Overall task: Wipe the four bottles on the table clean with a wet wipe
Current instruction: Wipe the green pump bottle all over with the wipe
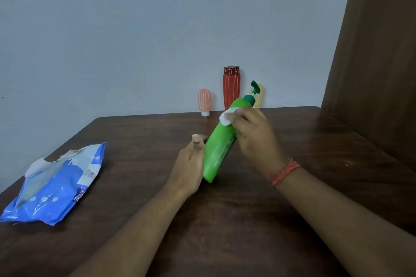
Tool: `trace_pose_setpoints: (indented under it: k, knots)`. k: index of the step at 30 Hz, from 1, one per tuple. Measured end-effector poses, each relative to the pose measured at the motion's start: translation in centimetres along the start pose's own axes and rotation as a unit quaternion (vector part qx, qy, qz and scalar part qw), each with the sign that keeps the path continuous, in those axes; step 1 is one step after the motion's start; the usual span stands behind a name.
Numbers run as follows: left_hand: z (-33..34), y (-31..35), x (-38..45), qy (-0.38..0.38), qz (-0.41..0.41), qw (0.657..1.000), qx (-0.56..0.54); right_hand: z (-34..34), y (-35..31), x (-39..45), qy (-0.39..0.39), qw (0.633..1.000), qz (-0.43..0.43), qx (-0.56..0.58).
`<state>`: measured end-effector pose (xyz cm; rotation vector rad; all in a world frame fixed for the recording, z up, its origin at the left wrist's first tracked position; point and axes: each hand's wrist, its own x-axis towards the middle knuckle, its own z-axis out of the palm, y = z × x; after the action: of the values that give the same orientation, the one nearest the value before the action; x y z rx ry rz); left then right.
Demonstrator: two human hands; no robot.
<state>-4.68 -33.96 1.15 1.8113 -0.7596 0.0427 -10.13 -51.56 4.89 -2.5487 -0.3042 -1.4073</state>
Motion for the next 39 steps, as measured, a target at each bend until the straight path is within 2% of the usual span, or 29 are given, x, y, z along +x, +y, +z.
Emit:
trace_pose_setpoints:
  k: [4, 8, 13, 16, 19, 21, 25, 30, 33, 36, 39]
  knots:
    - [-0.1, 0.3, 0.2, 0.015, -0.031, 0.999, -0.038, 0.6, -2.0, -0.9, -0.114, 0.987, -0.108, 0.028]
    - [0.4, -0.1, 0.6, 0.006, -0.075, 0.988, -0.132, 0.8, -2.8, -0.5, -0.084, 0.994, -0.069, 0.013]
    - [0.2, 0.7, 0.5, 0.026, -0.114, 0.964, -0.239, 0.8, -4.8, -0.8, -0.176, 0.974, -0.128, 0.059]
    - [0.3, 0.9, 0.4, 0.013, -0.123, 0.959, -0.257, 0.7, -4.5, -0.5, -0.148, 0.983, -0.098, 0.04]
    - [0.8, 1.2, 0.4, 0.012, -0.132, 0.969, -0.209, 1.0, -3.6, 0.0, -0.092, 0.995, -0.027, -0.009]
    - [0.8, 1.2, 0.3, 0.009, -0.127, 0.974, -0.189, 1.1, -3.7, 0.1, -0.104, 0.994, -0.023, -0.006]
    - [0.6, 1.4, 0.1, 0.024, -0.132, 0.965, -0.225, 0.9, -5.1, -0.6, -0.191, 0.978, -0.077, 0.032]
    - [0.7, 1.1, 0.3, 0.025, -0.141, 0.964, -0.224, 0.8, -3.6, 0.3, -0.093, 0.995, -0.004, -0.031]
    - [0.6, 1.1, 0.2, 0.03, -0.136, 0.965, -0.223, 0.9, -4.7, 0.1, -0.15, 0.988, -0.03, 0.015]
    - [0.5, 1.3, 0.3, 0.046, -0.153, 0.951, -0.265, 0.8, -5.4, -0.4, -0.199, 0.976, -0.073, 0.048]
    - [0.4, 1.3, 0.7, 0.07, -0.184, 0.917, -0.347, 0.6, -5.0, -0.6, -0.138, 0.988, -0.063, 0.042]
